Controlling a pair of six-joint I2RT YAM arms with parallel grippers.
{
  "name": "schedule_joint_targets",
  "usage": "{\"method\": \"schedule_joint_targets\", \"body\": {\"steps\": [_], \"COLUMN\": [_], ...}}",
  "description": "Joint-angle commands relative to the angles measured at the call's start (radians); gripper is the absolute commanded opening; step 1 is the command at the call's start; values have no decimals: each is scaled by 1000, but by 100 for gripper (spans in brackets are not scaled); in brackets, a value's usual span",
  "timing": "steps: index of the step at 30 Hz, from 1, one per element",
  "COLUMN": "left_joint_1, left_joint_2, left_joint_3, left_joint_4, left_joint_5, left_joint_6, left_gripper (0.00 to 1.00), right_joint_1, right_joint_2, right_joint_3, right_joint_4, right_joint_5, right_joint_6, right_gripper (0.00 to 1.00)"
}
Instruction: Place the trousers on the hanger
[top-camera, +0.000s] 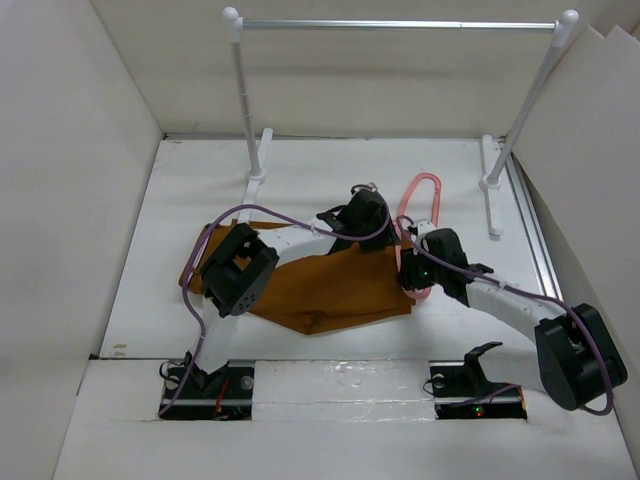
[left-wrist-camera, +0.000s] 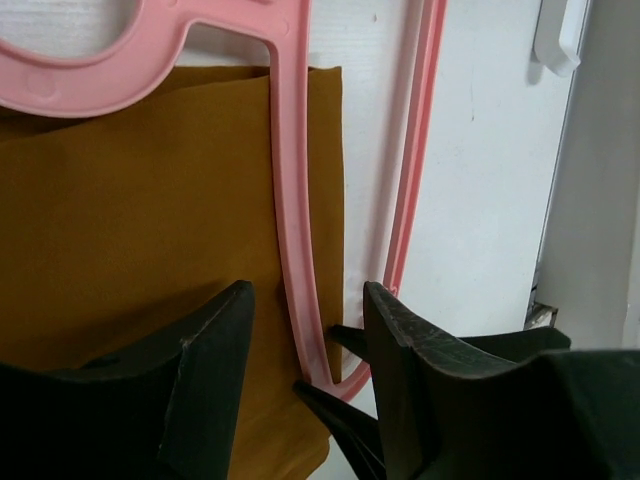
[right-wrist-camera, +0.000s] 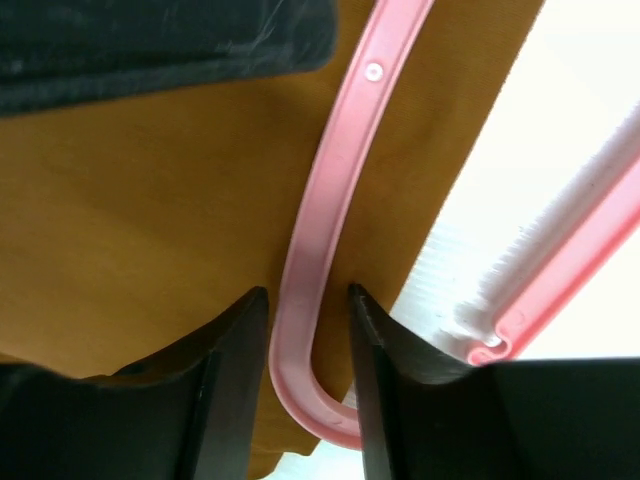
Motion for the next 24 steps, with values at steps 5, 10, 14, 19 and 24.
{"method": "schedule_joint_targets", "body": {"steps": [5,10,14,19,24], "left_joint_1": [-12,-12,-12,-22,-22], "left_joint_2": [22,37,44,50,51], "left_joint_3": [-26,-9,8,11,-14], "left_joint_4": [19,13,16,48,102], "left_joint_5": [28,28,46,80,89], "left_joint_6": [17,21,17,-8,-46], "left_gripper": [42,42,42,42,42], "right_joint_1": [-19,-41,-64,-73,-73], "right_joint_2": [-3,-20,-103,-187,-227], "right_joint_3": [-10,-14,-4,9,-10], "right_joint_4": [39,43,-15,-79,-133], "right_joint_5": [18,-9,-68,-132,-177], "right_joint_6": [-16,-22,-39,-51,-57], "right_gripper": [44,15,5,4,4]}}
